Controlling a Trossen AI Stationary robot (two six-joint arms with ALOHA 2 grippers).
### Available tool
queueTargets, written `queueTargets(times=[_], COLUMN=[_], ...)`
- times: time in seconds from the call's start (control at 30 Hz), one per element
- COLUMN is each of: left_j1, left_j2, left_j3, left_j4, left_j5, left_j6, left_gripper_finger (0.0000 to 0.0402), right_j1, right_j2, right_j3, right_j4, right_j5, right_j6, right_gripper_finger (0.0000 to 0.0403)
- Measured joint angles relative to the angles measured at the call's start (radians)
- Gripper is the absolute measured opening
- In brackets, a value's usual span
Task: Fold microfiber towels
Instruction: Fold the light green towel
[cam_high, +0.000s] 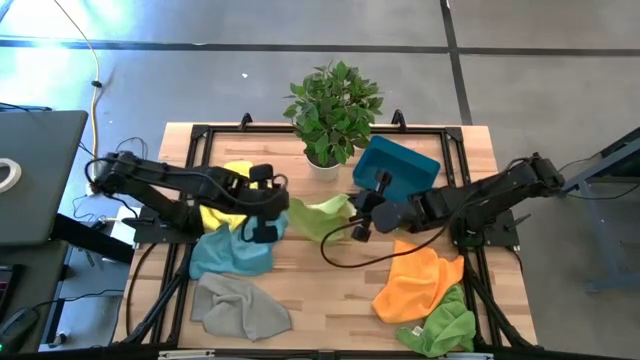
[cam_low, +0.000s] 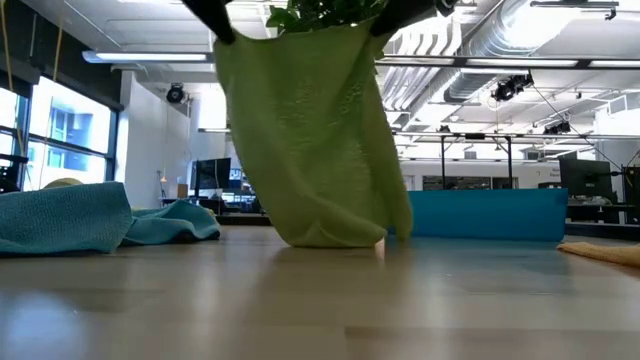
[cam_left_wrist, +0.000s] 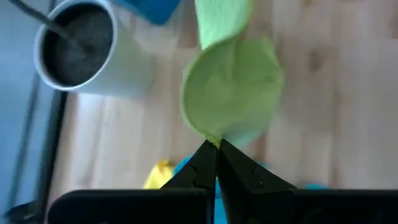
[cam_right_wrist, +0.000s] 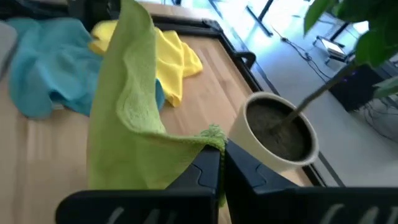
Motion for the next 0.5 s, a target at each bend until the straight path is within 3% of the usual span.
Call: queueTargets(times=[0.3, 0.5], left_j1=[0.005, -0.013], left_j2=[0.149, 0.185], left_j3=[0.174, 0.279], left_j4=[-0.182, -0.206], left_j5=[-0.295, -0.399], left_j6=[0.140, 0.148], left_gripper_finger=[0.0000, 0.0000], right_j1=[-0.013, -0.019], right_j2=[0.000, 0.001], right_j3=[0.159, 0.187], right_j4=[-0.299, -0.437], right_j5=[-0.006, -0.206], right_j6=[0.097, 0.152], right_gripper_finger=[0.0000, 0.0000])
